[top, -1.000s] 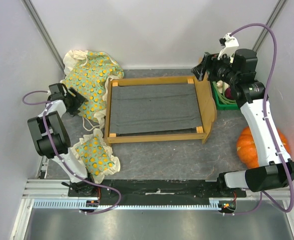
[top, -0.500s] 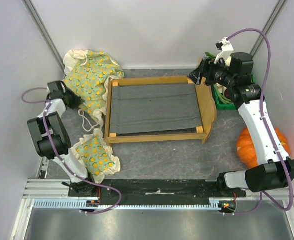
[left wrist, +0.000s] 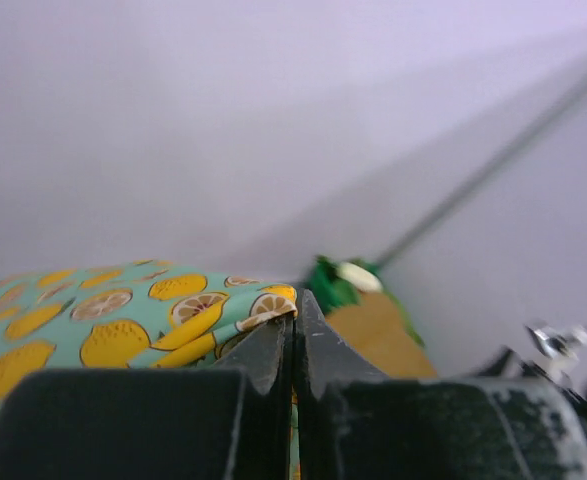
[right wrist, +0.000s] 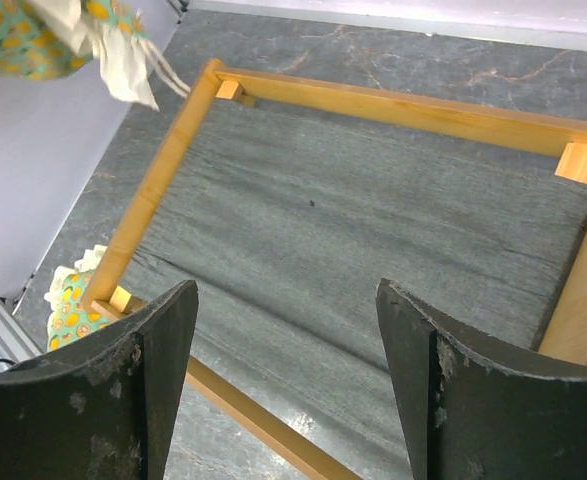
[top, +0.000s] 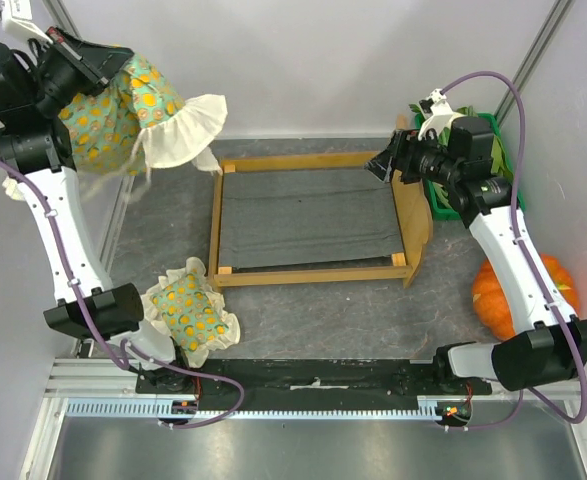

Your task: Set up the pet bed

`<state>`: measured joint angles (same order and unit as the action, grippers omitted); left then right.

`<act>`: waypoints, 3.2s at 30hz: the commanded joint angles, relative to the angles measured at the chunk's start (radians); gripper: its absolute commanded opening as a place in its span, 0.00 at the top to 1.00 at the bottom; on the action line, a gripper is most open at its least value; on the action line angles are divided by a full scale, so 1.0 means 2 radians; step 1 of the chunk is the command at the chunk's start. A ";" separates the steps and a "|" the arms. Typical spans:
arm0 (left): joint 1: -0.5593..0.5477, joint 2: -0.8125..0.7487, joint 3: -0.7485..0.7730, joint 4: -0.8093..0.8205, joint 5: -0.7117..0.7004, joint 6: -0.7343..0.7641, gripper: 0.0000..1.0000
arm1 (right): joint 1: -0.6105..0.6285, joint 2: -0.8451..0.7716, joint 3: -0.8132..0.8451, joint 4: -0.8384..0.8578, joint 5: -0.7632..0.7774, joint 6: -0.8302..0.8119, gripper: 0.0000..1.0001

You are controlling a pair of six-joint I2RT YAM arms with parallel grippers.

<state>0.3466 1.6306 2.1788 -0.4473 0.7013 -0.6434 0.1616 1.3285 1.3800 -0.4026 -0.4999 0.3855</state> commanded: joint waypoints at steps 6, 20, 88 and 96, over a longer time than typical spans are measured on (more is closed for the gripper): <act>-0.106 -0.060 -0.130 0.195 0.225 -0.161 0.98 | 0.007 -0.028 0.003 0.036 -0.002 0.020 0.20; -0.343 -0.222 -0.497 0.202 0.012 -0.152 0.98 | 0.010 -0.036 -0.014 0.024 0.001 0.018 0.19; 0.005 0.029 -0.465 0.173 0.120 0.108 0.98 | 0.422 0.002 -0.141 0.262 0.352 0.140 1.00; 0.004 -0.070 -0.369 0.133 0.153 0.040 0.98 | 0.230 0.073 0.092 0.119 0.212 0.073 1.00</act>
<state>0.3576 1.5948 1.3548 -0.2146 0.9054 -0.4263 0.8062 1.4067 1.3346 -0.0387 0.0803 0.6430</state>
